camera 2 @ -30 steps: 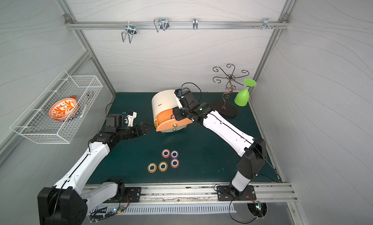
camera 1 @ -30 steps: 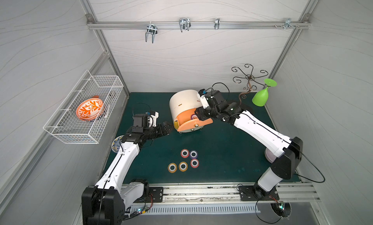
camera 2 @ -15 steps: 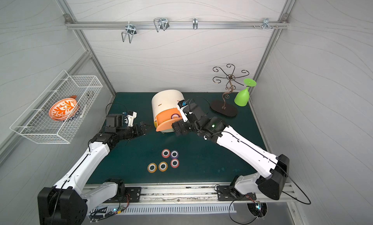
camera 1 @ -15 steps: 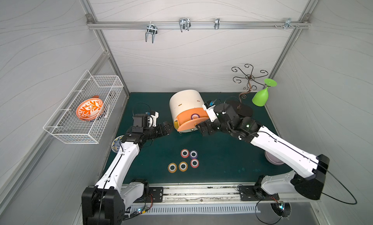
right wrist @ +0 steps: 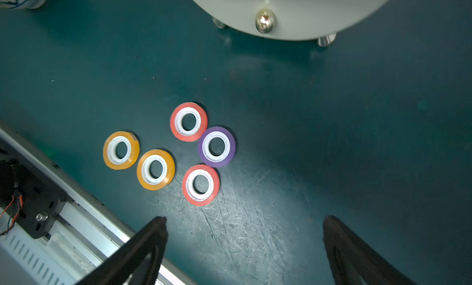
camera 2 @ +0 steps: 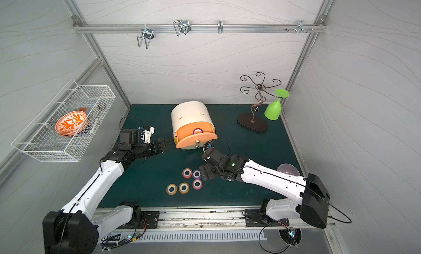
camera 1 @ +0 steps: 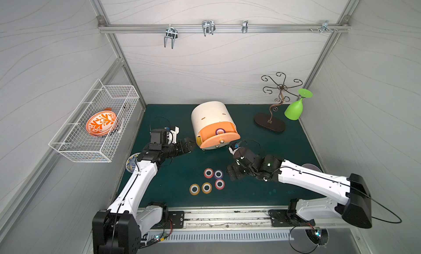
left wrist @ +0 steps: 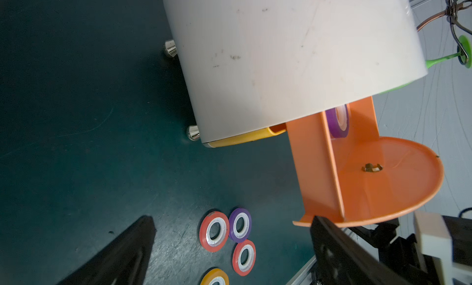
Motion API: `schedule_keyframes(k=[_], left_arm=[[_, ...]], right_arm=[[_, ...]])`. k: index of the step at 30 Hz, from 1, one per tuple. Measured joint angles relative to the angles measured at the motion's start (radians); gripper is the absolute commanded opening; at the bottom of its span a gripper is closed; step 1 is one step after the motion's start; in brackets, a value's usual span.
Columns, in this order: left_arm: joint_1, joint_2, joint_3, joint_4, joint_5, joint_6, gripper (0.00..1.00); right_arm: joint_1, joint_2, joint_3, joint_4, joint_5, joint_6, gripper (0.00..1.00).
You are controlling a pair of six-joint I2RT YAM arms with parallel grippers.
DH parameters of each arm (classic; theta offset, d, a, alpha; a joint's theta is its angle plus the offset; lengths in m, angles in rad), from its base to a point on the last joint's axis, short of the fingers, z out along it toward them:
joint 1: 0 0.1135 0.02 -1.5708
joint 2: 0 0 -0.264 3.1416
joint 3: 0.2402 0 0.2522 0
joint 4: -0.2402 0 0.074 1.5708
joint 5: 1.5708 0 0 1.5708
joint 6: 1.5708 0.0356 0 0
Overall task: Place the transparent tape into the drawer according to color
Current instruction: Pick up the tape from the center of the board.
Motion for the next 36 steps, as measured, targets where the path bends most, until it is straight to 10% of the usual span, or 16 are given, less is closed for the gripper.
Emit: schedule_keyframes(k=[36], left_arm=[[0.000,-0.002,-0.001,0.000,0.000,-0.004,1.00]], right_arm=[[0.014,0.448,0.009,0.263,0.062,0.212,0.97]])
